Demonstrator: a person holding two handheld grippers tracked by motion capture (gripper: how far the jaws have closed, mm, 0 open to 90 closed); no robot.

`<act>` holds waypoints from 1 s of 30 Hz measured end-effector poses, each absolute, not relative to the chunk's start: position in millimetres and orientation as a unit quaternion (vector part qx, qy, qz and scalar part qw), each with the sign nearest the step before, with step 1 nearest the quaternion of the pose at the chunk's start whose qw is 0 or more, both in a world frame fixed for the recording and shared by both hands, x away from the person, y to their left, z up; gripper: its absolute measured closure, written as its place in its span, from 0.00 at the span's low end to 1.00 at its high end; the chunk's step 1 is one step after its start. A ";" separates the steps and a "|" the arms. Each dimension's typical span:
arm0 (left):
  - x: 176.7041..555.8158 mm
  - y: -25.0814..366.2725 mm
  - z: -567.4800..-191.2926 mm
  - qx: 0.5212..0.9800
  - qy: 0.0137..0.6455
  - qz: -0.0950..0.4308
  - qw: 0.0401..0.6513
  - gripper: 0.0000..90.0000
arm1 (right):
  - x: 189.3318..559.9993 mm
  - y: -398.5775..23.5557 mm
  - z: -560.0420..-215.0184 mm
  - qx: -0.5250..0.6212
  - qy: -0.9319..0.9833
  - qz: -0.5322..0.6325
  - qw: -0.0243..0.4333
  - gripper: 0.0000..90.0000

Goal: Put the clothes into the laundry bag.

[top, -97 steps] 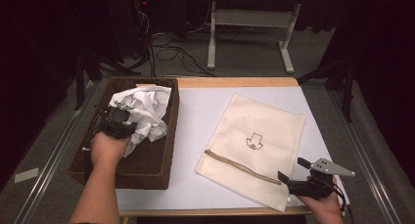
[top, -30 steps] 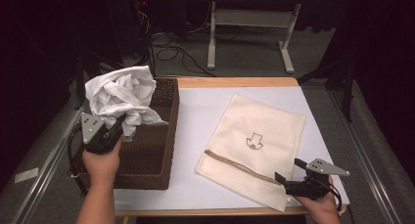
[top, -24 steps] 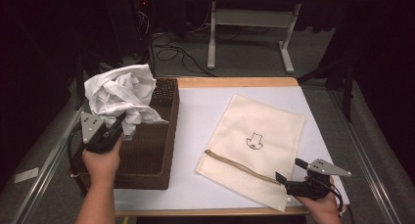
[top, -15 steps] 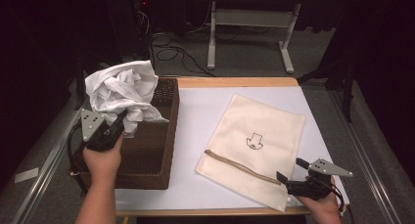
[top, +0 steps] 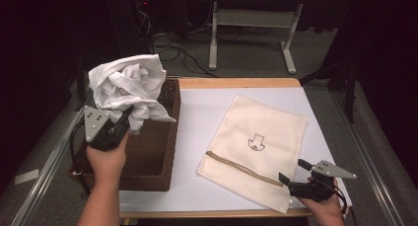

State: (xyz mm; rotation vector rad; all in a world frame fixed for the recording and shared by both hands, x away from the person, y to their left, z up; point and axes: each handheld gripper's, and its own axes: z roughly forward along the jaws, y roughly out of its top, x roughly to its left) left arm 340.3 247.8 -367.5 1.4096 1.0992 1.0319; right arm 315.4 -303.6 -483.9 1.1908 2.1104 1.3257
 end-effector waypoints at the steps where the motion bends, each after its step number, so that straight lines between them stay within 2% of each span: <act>1: 340.7 245.6 -366.7 0.587 0.456 0.428 0.515 0.85 | 315.4 -303.9 -483.9 0.423 0.751 0.471 0.189 0.07; 20: 339.9 187.3 -351.8 0.607 0.406 0.401 0.553 0.85 | 315.2 -303.9 -483.4 0.421 0.751 0.472 0.190 0.07; 30: 333.1 148.4 -359.4 0.628 0.381 0.364 0.573 0.85 | 314.7 -304.3 -483.2 0.418 0.750 0.475 0.192 0.08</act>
